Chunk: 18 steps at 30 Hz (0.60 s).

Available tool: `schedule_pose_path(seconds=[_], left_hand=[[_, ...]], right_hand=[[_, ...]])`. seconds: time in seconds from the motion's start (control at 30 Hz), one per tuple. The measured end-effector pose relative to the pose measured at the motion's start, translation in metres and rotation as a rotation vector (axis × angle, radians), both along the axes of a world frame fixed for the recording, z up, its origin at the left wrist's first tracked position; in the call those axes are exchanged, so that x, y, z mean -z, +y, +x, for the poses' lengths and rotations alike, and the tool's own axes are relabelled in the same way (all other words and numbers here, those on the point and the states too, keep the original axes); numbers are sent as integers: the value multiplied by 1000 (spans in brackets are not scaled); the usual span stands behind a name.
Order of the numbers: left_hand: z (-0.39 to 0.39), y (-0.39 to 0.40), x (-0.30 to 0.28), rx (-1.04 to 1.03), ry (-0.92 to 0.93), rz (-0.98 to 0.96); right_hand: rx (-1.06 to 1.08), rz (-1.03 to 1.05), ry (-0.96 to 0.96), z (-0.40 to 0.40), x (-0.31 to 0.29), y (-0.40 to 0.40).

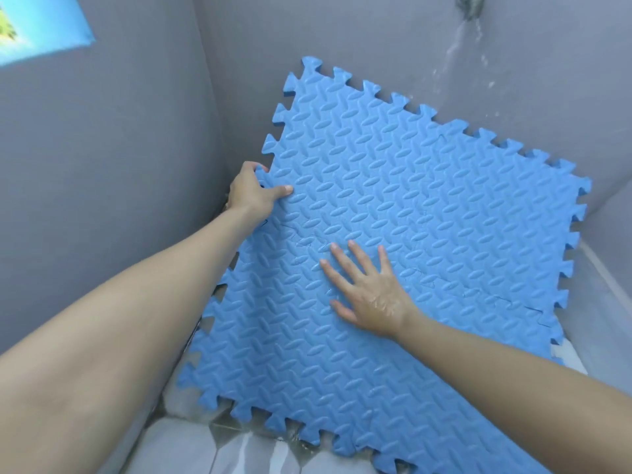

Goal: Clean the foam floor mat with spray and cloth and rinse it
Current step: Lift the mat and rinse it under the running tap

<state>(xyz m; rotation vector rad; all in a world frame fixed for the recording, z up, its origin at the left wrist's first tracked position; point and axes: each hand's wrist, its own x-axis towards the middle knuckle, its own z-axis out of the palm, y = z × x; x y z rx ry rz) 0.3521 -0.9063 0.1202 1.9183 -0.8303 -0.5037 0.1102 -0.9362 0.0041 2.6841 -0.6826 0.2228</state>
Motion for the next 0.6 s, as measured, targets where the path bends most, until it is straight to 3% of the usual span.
schedule_pose_path(seconds=[0.13,0.2,0.27,0.37,0.43,0.5,0.6], left_hand=[[-3,-1,-1,-32,-7,2],[-8,-4,0,-46,-1,-13],[-11,-3,0,-62,-10,-30],[-12,-6,2,-75,-34,-50],[-8,-8,3,-90,-46,-64],[-1,-12,6,-94,-52,-70],[16,-14,12,-105,-39,-88]], right_hand=[[-445,-20,313,-27,59,84],[-463,6,361,-62,65,79],[-263,31,287,-101,57,45],[290,144,94,-174,29,-16],[500,244,53,-218,20,-30],[402,216,162,-245,26,-12],[-97,186,458,-255,57,59]])
